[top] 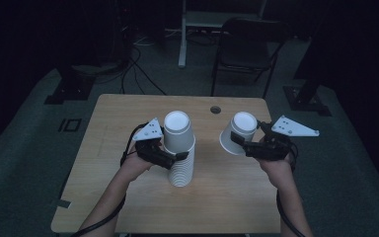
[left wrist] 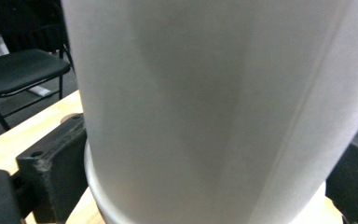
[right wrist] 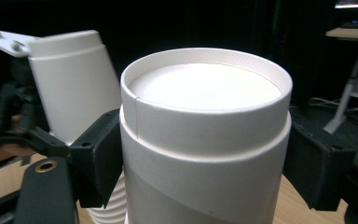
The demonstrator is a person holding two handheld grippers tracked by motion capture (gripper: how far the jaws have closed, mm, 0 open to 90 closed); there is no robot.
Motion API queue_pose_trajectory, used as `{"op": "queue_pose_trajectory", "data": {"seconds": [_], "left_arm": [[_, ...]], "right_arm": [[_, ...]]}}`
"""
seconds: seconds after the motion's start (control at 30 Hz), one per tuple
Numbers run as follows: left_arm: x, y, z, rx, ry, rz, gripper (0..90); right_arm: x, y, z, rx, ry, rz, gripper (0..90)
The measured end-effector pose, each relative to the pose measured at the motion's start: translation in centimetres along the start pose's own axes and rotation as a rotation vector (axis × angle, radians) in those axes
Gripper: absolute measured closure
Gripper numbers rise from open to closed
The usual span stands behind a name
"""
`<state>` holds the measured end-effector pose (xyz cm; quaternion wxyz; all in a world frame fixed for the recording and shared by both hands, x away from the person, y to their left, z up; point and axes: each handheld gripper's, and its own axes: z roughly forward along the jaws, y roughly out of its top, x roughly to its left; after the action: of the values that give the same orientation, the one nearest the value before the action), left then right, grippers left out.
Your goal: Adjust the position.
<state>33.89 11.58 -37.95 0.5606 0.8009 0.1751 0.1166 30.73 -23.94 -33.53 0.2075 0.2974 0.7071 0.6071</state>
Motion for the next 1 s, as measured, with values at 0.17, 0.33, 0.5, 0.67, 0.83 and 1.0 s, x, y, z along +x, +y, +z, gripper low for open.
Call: {"op": "queue_pose_trajectory", "data": {"seconds": [0.17,0.33,0.5,0.67,0.83,1.0], "left_arm": [[0.0,0.6,-0.8,-0.014,-0.005,-0.025,0.0],[-0.5,1.1,-2.7,-0.041,0.017,-0.009,0.1],[-1.4,0.8,-4.9,-0.048,0.05,0.01,0.1],[-2.2,-0.2,-6.4,-0.059,0.086,-0.001,0.1],[-3.4,-0.8,-6.9,-0.059,0.084,-0.013,0.1],[-4.8,-1.8,-6.5,-0.013,0.113,-0.019,0.2]], "right_arm": [[-0.3,-1.2,-0.7,0.005,-0.007,0.018,21.0],[-0.5,-1.7,-1.2,0.01,-0.012,0.024,21.0],[-0.6,-1.9,-1.8,-0.001,-0.009,0.031,21.0],[-0.3,-2.3,-1.5,0.01,-0.007,0.023,21.0],[-0.1,-2.9,-1.1,0.033,0.012,0.025,21.0],[0.2,-3.2,-1.2,0.032,0.023,0.031,21.0]]}}
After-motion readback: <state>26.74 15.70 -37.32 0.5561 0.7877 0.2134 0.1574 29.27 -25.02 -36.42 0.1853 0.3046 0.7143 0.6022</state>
